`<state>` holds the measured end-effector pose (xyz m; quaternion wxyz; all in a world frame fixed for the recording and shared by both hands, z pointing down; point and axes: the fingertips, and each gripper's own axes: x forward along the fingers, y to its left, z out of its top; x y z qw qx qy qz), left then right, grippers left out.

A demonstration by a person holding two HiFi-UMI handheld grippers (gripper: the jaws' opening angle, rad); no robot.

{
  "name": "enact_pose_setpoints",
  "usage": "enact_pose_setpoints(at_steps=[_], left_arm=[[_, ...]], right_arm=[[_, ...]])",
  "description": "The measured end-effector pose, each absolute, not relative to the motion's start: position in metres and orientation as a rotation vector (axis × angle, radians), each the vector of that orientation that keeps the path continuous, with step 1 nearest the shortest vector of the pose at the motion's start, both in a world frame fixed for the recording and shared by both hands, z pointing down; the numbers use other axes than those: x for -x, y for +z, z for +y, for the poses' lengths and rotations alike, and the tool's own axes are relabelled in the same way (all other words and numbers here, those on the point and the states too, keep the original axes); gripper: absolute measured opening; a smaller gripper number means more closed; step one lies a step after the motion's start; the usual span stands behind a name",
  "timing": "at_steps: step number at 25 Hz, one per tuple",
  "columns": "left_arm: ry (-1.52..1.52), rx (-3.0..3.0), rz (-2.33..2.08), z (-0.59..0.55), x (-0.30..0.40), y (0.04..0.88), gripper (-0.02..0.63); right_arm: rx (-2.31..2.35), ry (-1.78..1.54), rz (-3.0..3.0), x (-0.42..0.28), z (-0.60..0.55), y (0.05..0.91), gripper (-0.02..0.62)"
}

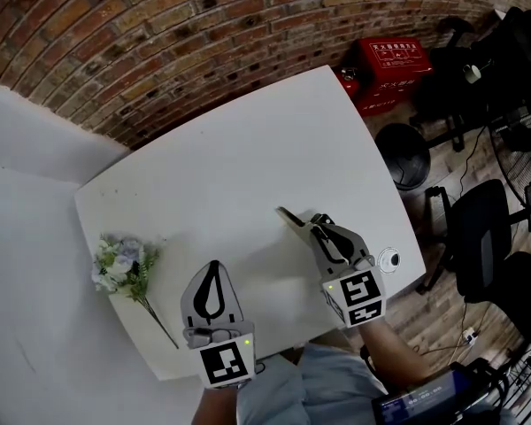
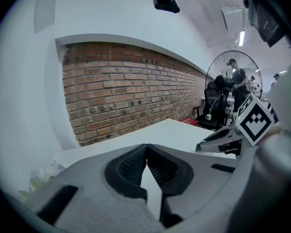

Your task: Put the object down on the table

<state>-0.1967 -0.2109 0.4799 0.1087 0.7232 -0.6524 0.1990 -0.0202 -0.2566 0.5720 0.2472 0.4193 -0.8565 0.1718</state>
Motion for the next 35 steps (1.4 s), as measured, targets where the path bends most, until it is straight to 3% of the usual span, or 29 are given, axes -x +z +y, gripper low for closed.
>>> enact_pose_setpoints(at_steps=[35], left_arm=[[0.614,-2.137,-1.887,-0.216,0.196,0.483,0.009]], right_arm=[[-1.148,0.548,-2.32,0.013,-0.26,0.584,0.179]])
